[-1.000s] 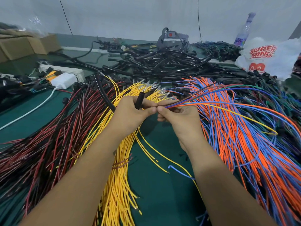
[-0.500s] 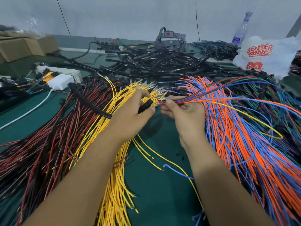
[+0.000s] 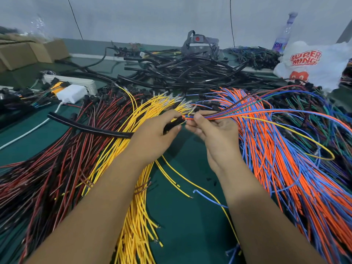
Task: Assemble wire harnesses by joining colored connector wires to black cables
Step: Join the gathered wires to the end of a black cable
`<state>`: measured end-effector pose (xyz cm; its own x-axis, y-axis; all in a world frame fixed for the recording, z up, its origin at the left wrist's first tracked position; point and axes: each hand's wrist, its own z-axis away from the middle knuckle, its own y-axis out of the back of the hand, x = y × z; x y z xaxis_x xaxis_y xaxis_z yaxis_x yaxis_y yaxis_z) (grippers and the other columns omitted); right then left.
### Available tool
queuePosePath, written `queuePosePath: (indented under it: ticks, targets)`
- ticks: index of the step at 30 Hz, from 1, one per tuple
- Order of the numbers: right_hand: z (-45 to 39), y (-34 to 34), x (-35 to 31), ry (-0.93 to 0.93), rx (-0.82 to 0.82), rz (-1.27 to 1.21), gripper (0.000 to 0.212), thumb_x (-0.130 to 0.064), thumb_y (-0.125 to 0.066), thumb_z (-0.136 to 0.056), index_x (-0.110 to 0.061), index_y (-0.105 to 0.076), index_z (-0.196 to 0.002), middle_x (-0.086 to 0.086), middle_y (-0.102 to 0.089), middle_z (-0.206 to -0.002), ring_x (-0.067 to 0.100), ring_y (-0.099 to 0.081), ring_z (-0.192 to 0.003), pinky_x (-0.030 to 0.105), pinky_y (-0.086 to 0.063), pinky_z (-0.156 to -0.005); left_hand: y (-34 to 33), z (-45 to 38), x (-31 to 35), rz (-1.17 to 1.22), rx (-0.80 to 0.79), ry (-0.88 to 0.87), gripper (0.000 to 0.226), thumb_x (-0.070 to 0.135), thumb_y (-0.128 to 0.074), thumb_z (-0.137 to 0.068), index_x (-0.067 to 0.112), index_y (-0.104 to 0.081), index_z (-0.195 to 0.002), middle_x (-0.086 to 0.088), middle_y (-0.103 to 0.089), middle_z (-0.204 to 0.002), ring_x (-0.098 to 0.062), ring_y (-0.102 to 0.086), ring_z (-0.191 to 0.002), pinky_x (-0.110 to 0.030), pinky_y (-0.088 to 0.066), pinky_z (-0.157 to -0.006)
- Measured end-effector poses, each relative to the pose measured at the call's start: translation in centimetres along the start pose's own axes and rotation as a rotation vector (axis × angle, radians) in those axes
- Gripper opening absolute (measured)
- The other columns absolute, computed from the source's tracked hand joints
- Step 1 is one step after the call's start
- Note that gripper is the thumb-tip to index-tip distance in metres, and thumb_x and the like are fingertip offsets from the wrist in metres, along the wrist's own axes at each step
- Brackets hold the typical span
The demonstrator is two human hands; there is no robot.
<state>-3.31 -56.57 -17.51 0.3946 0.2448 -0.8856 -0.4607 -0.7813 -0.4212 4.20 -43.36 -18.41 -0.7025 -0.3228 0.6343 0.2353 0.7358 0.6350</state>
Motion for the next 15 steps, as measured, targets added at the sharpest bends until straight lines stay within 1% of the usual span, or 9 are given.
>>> queuePosePath:
  ticks: [2, 3, 6, 7, 9, 11, 12, 13, 15]
  targets:
    - [0.04, -0.13, 0.01, -0.004, -0.011, -0.006, 0.009, 0.010, -0.056, -0.091, 0.003, -0.060, -0.095, 0.012, -0.064, -0.077, 0.016, -0.067, -0.063, 0.026, -0.057, -0.066, 0.03, 0.01, 0.03, 0.020, 0.014, 0.002, 0.018, 0.028, -0.057, -0.095, 0.039, -0.055, -0.110, 0.035, -0.054, -0.086, 0.005, -0.052, -0.069, -0.012, -0.037, -0.056]
    - [0.06, -0.16, 0.00, -0.004, -0.018, -0.005, 0.009, 0.010, -0.055, -0.091, 0.003, -0.060, -0.094, 0.013, -0.063, -0.076, 0.017, -0.067, -0.063, 0.026, -0.057, -0.066, 0.05, 0.01, 0.05, 0.038, 0.025, 0.003, 0.018, 0.029, -0.057, -0.094, 0.038, -0.057, -0.110, 0.036, -0.054, -0.086, 0.005, -0.052, -0.073, -0.011, -0.037, -0.059]
    - [0.06, -0.19, -0.11, -0.009, -0.029, 0.008, 0.014, 0.010, -0.055, -0.091, -0.001, -0.061, -0.085, 0.012, -0.063, -0.073, 0.019, -0.067, -0.063, 0.027, -0.057, -0.067, 0.11, 0.02, 0.25, 0.092, 0.067, -0.006, 0.015, 0.035, -0.058, -0.091, 0.039, -0.060, -0.105, 0.025, -0.055, -0.087, 0.000, -0.051, -0.079, -0.015, -0.038, -0.065]
    - [0.04, -0.19, -0.09, -0.012, -0.030, 0.013, 0.015, 0.010, -0.055, -0.091, -0.001, -0.061, -0.084, 0.012, -0.063, -0.072, 0.019, -0.067, -0.063, 0.027, -0.057, -0.067, 0.14, 0.00, 0.36, 0.096, 0.084, -0.013, 0.016, 0.036, -0.058, -0.089, 0.039, -0.060, -0.104, 0.025, -0.055, -0.088, 0.000, -0.051, -0.079, -0.015, -0.039, -0.066]
    - [-0.03, -0.14, -0.04, -0.017, -0.033, 0.026, 0.014, 0.010, -0.055, -0.091, -0.002, -0.061, -0.084, 0.012, -0.063, -0.073, 0.019, -0.067, -0.064, 0.028, -0.058, -0.069, 0.18, -0.02, 0.52, 0.095, 0.125, -0.033, 0.017, 0.034, -0.060, -0.086, 0.038, -0.063, -0.102, 0.030, -0.057, -0.086, 0.005, -0.052, -0.082, -0.008, -0.038, -0.067]
    - [-0.13, -0.10, 0.01, -0.011, -0.035, 0.061, 0.014, 0.010, -0.056, -0.090, -0.001, -0.062, -0.084, 0.011, -0.064, -0.073, 0.019, -0.068, -0.066, 0.028, -0.058, -0.069, 0.18, -0.09, 0.53, 0.073, 0.166, -0.048, 0.016, 0.027, -0.065, -0.086, 0.032, -0.067, -0.102, 0.033, -0.059, -0.083, 0.008, -0.053, -0.086, -0.005, -0.039, -0.073]
    - [-0.14, -0.08, 0.05, -0.001, -0.037, 0.091, 0.015, 0.009, -0.056, -0.090, -0.001, -0.063, -0.083, 0.011, -0.064, -0.072, 0.019, -0.068, -0.066, 0.027, -0.057, -0.068, 0.21, -0.14, 0.49, 0.051, 0.184, -0.053, 0.017, 0.024, -0.067, -0.086, 0.028, -0.069, -0.102, 0.033, -0.059, -0.085, 0.007, -0.054, -0.088, -0.009, -0.042, -0.078]
    - [-0.16, -0.09, 0.12, 0.010, -0.037, 0.127, 0.017, 0.009, -0.057, -0.090, -0.003, -0.064, -0.081, 0.011, -0.064, -0.072, 0.019, -0.068, -0.067, 0.026, -0.057, -0.068, 0.25, -0.16, 0.48, 0.022, 0.202, -0.060, 0.017, 0.023, -0.068, -0.086, 0.026, -0.071, -0.103, 0.031, -0.060, -0.088, 0.004, -0.056, -0.090, -0.018, -0.046, -0.082]
    - [-0.18, -0.08, 0.26, 0.039, -0.031, 0.205, 0.027, 0.009, -0.057, -0.089, -0.010, -0.066, -0.072, 0.006, -0.065, -0.066, 0.016, -0.069, -0.065, 0.024, -0.057, -0.066, 0.42, -0.14, 0.54, -0.076, 0.244, -0.100, 0.019, 0.024, -0.071, -0.084, 0.025, -0.073, -0.103, 0.021, -0.065, -0.092, -0.007, -0.058, -0.093, -0.034, -0.050, -0.083]
